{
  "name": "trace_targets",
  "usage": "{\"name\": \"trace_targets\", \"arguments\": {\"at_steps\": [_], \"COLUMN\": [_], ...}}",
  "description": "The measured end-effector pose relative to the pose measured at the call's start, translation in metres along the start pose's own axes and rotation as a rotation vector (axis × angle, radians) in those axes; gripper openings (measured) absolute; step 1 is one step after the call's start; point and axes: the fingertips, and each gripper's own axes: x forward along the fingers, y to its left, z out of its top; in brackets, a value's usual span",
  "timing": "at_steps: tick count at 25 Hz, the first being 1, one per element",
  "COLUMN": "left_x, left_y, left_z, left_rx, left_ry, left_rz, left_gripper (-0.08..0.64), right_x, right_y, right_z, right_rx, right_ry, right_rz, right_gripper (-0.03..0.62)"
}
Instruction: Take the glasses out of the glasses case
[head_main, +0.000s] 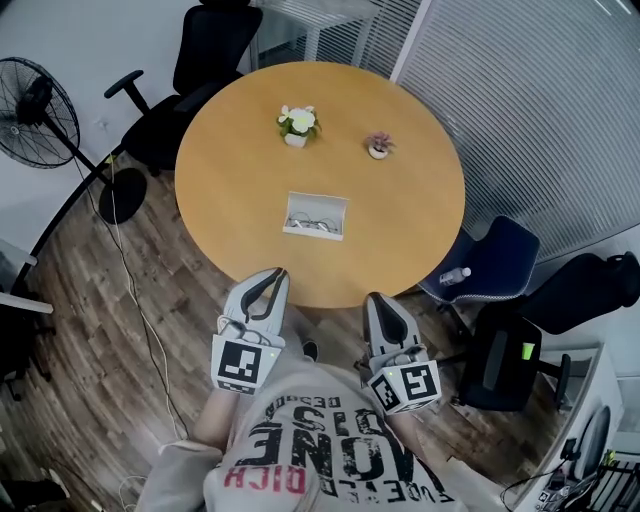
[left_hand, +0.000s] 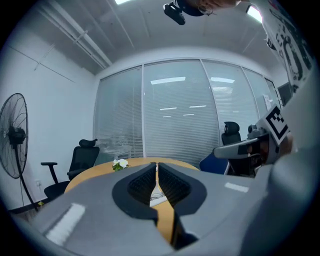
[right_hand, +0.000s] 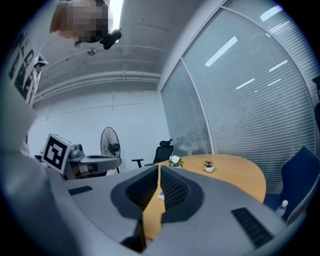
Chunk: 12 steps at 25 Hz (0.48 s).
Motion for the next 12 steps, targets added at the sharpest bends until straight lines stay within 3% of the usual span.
{"name": "trace_targets", "arguments": {"at_steps": [4,12], "left_x": [0.033,0.126], "left_y": [0.011,0.030], "left_z": [-0.007,-0.064], "left_rx": [0.132,0.386], "left_ry": [0.058,0.299], "left_rz": [-0.087,-0.299], "left_gripper": [0.083,0.084], "right_x": [0.006,0.040], "right_y": [-0.006,-0.045], "right_z": [-0.003,0.001], "right_rx": [0.016,0.061], "right_ry": [0.008,0.027], "right_rz": [-0.026,-0.161], "right_gripper": [0.025,0.025]}}
